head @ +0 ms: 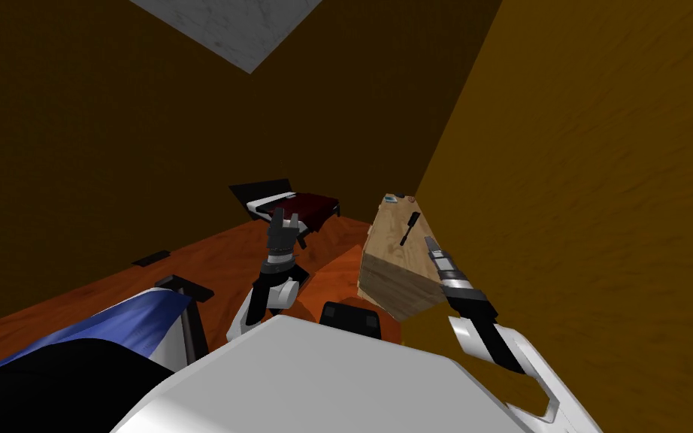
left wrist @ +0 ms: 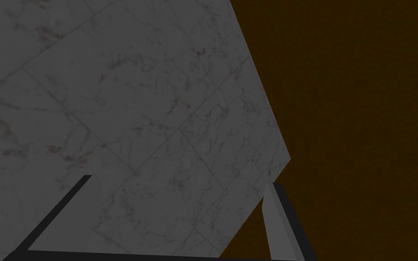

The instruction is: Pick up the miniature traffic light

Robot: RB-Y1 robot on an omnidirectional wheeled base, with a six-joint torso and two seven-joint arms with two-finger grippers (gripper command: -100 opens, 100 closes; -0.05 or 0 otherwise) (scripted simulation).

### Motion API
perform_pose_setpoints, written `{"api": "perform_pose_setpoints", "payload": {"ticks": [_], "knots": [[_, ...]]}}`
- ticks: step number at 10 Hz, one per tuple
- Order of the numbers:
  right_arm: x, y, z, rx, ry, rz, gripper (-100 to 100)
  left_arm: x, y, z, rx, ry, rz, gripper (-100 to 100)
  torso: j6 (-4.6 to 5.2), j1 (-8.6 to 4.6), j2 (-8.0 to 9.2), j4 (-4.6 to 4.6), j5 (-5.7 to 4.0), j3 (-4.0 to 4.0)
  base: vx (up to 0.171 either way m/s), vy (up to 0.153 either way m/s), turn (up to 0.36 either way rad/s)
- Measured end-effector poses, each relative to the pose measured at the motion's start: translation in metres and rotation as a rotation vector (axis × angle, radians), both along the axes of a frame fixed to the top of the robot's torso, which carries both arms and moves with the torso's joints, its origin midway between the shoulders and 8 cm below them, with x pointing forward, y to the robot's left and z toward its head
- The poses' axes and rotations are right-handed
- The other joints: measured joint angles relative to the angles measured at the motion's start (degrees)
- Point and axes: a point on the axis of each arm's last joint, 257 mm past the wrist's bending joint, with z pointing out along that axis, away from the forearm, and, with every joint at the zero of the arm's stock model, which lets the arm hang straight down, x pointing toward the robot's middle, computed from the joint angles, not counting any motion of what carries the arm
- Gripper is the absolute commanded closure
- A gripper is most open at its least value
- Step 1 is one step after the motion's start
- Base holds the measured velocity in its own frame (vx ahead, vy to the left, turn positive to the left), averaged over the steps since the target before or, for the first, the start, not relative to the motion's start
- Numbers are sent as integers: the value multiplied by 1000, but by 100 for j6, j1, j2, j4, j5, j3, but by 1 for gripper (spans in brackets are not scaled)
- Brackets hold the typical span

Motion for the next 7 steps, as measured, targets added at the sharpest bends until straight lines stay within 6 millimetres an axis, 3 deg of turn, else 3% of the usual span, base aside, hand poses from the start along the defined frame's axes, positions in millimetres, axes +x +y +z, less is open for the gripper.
{"api": "perform_pose_setpoints", "payload": {"ticks": [7], "knots": [[21, -53, -38, -309, 106, -128, -100, 0, 0, 0, 0, 0, 0, 0, -1, 13, -26, -6, 3, -15, 57, 58, 17]]}}
